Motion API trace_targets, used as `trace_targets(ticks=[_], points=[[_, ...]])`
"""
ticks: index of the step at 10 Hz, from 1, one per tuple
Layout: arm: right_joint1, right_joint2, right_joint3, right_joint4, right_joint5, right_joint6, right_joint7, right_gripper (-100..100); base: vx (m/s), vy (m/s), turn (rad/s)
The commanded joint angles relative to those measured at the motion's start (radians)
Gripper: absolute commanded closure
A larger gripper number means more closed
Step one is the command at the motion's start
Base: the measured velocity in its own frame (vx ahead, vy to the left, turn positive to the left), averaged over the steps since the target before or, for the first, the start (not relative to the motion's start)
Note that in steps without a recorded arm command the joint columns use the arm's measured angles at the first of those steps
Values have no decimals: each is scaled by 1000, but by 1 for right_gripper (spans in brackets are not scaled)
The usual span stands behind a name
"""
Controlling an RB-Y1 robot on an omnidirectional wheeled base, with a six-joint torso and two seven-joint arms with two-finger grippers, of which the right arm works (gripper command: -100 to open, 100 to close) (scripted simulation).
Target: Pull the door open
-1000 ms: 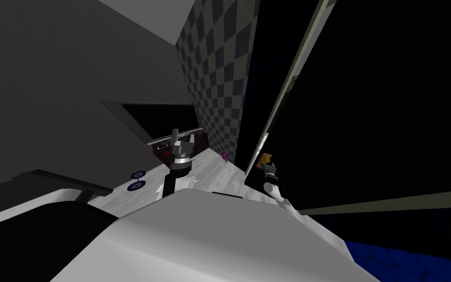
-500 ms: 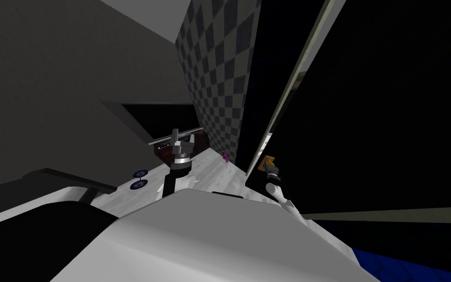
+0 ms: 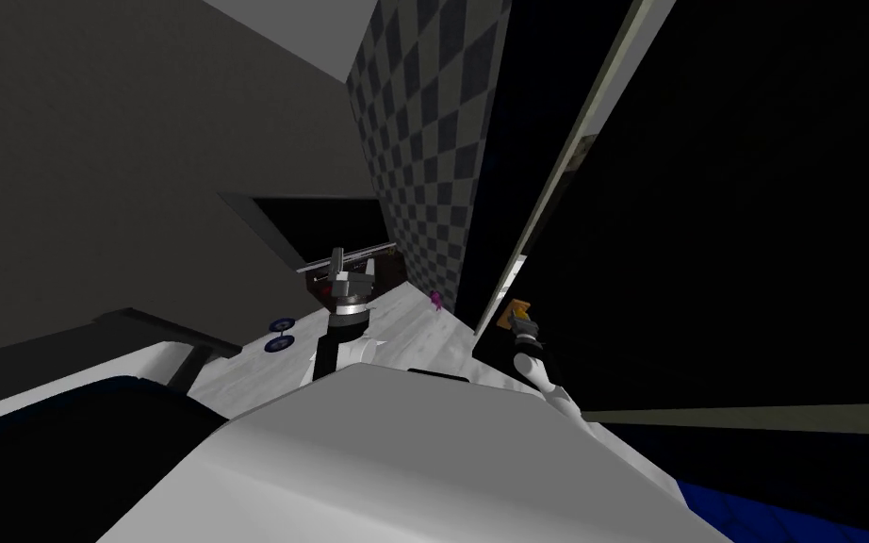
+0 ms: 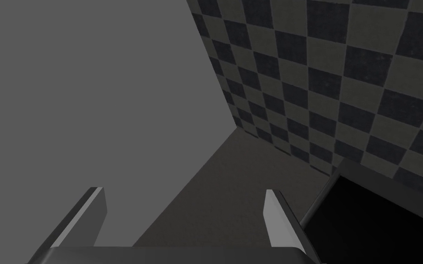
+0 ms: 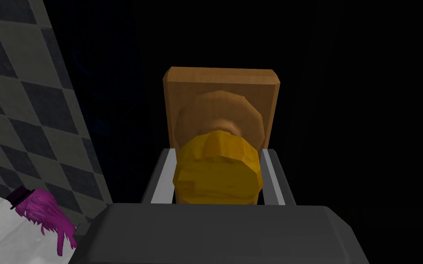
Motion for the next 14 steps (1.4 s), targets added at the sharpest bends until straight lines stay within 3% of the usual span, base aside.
trace_targets(ticks=[1, 7, 8, 14], points=[[12, -13, 19, -7, 0, 0, -20, 100, -220, -62, 166], [42, -85, 80, -31, -2, -21, -104, 100, -244, -57, 170], [37, -78, 74, -26, -2, -17, -94, 100, -105, -11, 35], [172, -158, 197, -170, 49, -83, -144, 100, -33, -19, -55]])
